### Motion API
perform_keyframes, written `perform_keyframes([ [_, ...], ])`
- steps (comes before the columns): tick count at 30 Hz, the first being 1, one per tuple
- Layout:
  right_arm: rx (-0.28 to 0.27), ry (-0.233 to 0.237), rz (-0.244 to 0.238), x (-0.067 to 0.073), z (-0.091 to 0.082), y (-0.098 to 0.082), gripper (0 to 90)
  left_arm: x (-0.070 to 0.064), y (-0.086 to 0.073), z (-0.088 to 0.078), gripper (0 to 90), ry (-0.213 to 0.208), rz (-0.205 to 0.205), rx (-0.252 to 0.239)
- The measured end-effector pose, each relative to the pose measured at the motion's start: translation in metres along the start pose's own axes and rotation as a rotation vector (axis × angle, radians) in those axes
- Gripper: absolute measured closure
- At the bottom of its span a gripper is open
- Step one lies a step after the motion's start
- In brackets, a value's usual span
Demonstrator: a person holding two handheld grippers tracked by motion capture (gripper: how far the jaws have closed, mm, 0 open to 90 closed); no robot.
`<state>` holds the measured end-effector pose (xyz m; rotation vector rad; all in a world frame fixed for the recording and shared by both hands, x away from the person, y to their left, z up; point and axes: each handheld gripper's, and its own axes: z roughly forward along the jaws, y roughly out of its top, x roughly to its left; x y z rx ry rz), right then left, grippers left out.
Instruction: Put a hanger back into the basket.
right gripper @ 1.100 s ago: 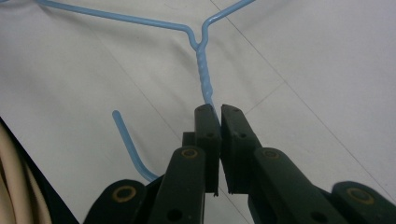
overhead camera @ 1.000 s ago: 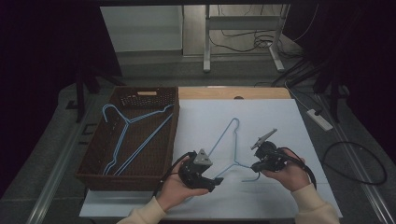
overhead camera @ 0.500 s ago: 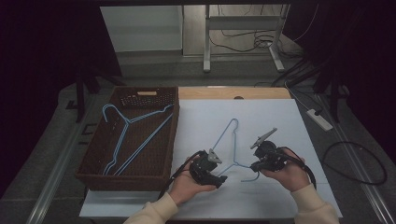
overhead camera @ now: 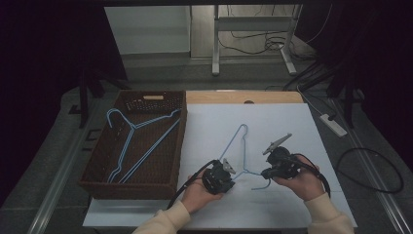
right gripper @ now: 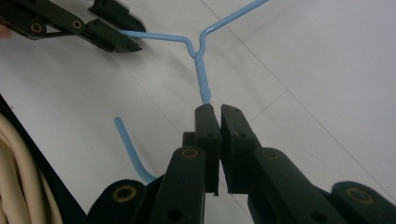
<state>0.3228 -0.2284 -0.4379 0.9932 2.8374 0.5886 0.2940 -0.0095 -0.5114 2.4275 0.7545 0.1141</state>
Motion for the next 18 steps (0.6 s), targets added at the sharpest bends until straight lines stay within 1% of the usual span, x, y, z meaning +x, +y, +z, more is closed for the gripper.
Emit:
perform_keyframes([
  [2,-0.025,0.011,0.011,0.000,-0.002,-0.002,86.0,0.000,0.000,-0.002,85.4,0.012,-0.005,-0.004],
  [3,-0.047,0.021,0.015,-0.001,-0.003,-0.003,85.1,0.000,0.000,-0.002,85.9,0.012,-0.005,-0.004],
  [4,-0.100,0.037,0.025,-0.003,-0.006,-0.004,79.8,0.002,-0.001,-0.004,86.8,0.014,-0.011,-0.013],
  [5,-0.138,0.044,0.041,-0.004,-0.009,-0.005,73.8,0.003,-0.001,-0.005,86.8,0.011,-0.013,-0.021],
  [7,-0.253,0.051,0.094,-0.010,-0.017,-0.008,62.8,0.002,-0.001,-0.009,86.9,0.020,-0.027,-0.041],
  [8,-0.253,0.051,0.094,-0.010,-0.017,-0.008,62.8,0.002,-0.001,-0.009,86.9,0.020,-0.027,-0.041],
  [9,-0.313,0.061,0.111,-0.013,-0.022,-0.010,58.8,0.002,-0.001,-0.012,86.9,0.020,-0.037,-0.055],
  [11,-0.452,0.062,0.140,-0.019,-0.031,-0.017,46.5,0.003,-0.001,-0.017,86.9,0.027,-0.050,-0.076],
  [12,-0.478,0.059,0.147,-0.021,-0.033,-0.019,43.7,0.004,-0.001,-0.019,87.0,0.028,-0.055,-0.086],
  [14,-0.536,0.037,0.147,-0.024,-0.036,-0.026,39.1,0.005,-0.002,-0.024,87.0,0.030,-0.069,-0.105],
  [16,-0.569,0.028,0.150,-0.027,-0.037,-0.032,37.3,0.006,-0.002,-0.029,87.0,0.036,-0.079,-0.122],
  [17,-0.577,0.025,0.156,-0.029,-0.037,-0.035,35.7,0.007,-0.002,-0.033,87.0,0.044,-0.092,-0.139],
  [18,-0.602,0.010,0.156,-0.031,-0.036,-0.042,34.1,0.007,-0.001,-0.035,87.1,0.051,-0.095,-0.149],
])
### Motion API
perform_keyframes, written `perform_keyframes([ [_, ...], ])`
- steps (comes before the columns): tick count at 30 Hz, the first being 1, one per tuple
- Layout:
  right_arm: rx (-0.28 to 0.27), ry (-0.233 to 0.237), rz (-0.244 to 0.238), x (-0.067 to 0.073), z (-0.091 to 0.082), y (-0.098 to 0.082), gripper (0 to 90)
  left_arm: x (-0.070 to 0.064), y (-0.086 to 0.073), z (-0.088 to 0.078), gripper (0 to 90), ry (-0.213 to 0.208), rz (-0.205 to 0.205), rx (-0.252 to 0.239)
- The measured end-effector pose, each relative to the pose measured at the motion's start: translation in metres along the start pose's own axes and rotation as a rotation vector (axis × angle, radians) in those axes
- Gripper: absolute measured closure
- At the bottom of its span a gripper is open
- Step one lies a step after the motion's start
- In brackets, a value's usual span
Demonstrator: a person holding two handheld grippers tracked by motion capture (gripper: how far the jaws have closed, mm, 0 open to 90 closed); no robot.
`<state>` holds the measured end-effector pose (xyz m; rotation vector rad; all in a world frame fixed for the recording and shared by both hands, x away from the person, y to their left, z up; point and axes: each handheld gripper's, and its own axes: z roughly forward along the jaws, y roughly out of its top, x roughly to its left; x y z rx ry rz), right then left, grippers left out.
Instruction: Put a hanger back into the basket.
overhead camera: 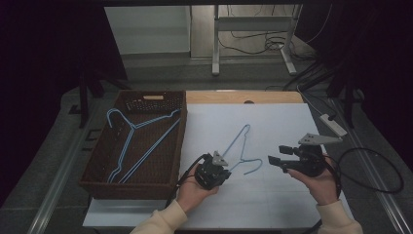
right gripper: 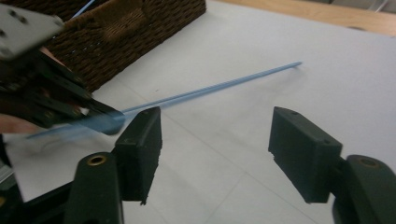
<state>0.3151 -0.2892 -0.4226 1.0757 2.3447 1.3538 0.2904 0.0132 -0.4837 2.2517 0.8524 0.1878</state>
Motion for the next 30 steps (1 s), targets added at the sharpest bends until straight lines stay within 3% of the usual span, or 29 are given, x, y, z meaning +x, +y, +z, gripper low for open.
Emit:
perform_keyframes([
  [4,-0.021,0.001,-0.006,-0.002,-0.002,-0.009,33.6,-0.001,0.004,-0.013,87.1,0.004,-0.004,-0.033],
  [10,-0.013,-0.016,-0.040,0.000,0.005,-0.027,33.6,-0.003,0.011,-0.036,87.2,-0.039,-0.017,-0.089],
  [15,-0.020,0.004,-0.061,0.002,0.009,-0.036,33.4,-0.003,0.017,-0.057,87.2,-0.071,-0.020,-0.132],
  [20,-0.035,-0.008,-0.065,0.002,0.011,-0.042,33.4,-0.002,0.021,-0.076,87.2,-0.072,-0.017,-0.165],
  [30,-0.031,-0.029,-0.057,0.000,0.014,-0.048,32.9,0.017,0.022,-0.128,87.3,-0.088,-0.023,-0.243],
])
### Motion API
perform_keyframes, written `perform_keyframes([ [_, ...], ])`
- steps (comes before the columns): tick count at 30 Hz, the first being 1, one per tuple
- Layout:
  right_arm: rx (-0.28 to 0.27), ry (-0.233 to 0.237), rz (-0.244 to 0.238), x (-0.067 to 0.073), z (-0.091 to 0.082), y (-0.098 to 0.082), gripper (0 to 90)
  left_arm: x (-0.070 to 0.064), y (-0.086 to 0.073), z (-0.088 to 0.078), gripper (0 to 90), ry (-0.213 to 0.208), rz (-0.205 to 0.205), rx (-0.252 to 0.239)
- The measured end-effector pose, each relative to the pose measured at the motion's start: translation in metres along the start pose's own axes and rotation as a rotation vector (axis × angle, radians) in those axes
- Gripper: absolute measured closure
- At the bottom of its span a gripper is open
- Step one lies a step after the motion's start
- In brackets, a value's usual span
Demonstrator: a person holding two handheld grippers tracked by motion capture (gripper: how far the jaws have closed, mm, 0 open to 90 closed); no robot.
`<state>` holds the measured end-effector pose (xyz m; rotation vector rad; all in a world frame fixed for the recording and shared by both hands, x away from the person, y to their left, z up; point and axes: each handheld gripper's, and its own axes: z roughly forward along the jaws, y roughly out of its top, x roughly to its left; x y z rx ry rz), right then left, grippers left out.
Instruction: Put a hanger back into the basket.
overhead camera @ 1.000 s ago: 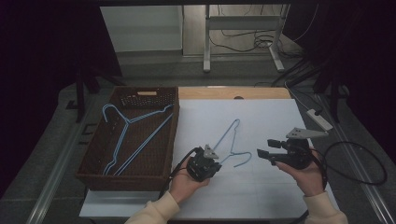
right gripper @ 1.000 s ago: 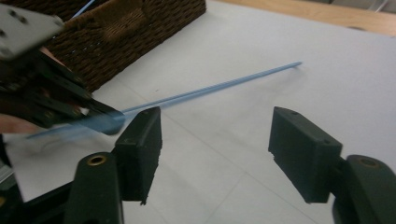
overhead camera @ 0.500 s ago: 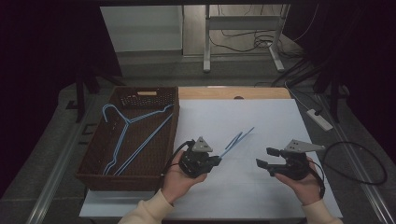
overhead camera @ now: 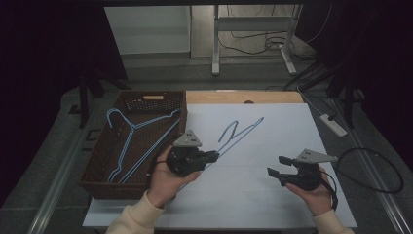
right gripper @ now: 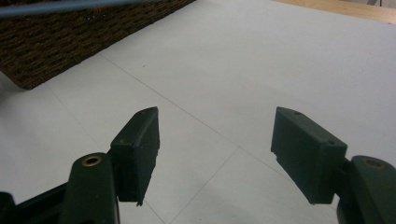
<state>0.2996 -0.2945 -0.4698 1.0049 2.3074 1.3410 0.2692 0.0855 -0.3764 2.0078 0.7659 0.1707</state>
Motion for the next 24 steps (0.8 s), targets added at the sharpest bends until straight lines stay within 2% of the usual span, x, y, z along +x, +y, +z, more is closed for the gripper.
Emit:
perform_keyframes([
  [5,0.000,-0.011,-0.010,0.001,0.000,0.000,32.3,0.013,0.004,-0.027,87.3,0.025,0.003,-0.051],
  [10,0.002,-0.022,-0.005,0.000,0.001,-0.001,31.4,0.026,0.004,-0.046,87.3,0.055,0.002,-0.085],
  [20,0.012,-0.032,-0.008,-0.001,0.001,-0.002,30.2,0.070,-0.004,-0.087,87.3,0.136,-0.066,-0.154],
  [24,0.023,-0.036,-0.015,0.000,0.003,-0.002,30.0,0.085,-0.010,-0.097,87.3,0.168,-0.084,-0.161],
])
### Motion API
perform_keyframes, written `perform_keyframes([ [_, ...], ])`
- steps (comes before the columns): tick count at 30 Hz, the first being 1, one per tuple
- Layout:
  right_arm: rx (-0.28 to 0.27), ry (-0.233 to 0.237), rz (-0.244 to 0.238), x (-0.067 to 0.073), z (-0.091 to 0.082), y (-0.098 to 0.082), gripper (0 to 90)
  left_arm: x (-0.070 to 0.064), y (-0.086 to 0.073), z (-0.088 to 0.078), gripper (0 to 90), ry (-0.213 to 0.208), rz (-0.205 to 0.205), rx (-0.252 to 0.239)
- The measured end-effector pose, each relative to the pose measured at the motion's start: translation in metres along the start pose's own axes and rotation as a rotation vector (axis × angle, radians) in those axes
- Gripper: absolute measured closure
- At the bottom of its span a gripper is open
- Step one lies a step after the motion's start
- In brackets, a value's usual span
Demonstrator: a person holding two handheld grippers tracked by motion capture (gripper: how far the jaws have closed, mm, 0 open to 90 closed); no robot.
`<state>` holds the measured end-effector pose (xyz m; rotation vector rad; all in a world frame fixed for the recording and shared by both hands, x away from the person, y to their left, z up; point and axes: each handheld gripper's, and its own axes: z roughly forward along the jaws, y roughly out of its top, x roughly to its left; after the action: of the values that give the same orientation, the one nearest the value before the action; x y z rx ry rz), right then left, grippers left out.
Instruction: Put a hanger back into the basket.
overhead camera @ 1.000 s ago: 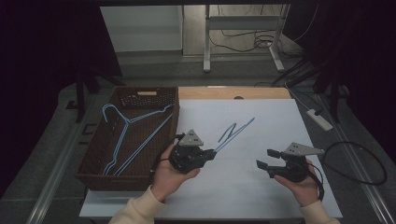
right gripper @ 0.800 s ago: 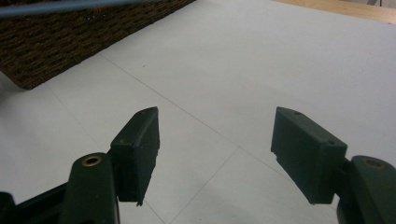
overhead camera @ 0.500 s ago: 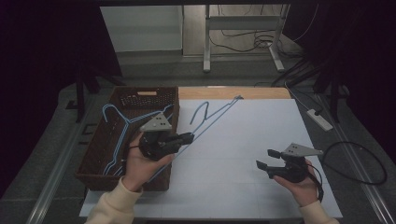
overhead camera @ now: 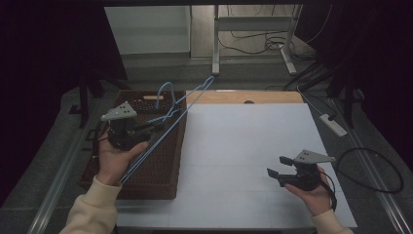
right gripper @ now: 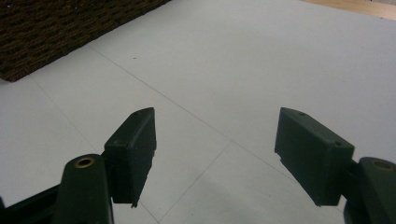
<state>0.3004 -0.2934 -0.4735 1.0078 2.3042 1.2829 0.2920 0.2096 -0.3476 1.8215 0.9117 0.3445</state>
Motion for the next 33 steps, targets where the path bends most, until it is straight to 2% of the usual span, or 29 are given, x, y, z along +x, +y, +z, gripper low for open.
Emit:
perform_keyframes([
  [6,0.007,-0.001,-0.003,0.001,0.001,0.000,30.0,0.020,-0.006,-0.004,87.3,0.034,-0.016,0.012],
  [19,0.020,-0.005,-0.011,0.001,0.003,-0.001,29.9,0.051,-0.022,0.000,87.4,0.083,-0.049,0.067],
  [28,0.025,-0.007,-0.008,0.000,0.005,-0.001,29.8,0.062,-0.032,-0.015,87.4,0.086,-0.050,0.084],
  [33,0.029,-0.008,-0.014,0.000,0.006,-0.001,29.6,0.065,-0.038,-0.018,87.4,0.080,-0.056,0.091],
])
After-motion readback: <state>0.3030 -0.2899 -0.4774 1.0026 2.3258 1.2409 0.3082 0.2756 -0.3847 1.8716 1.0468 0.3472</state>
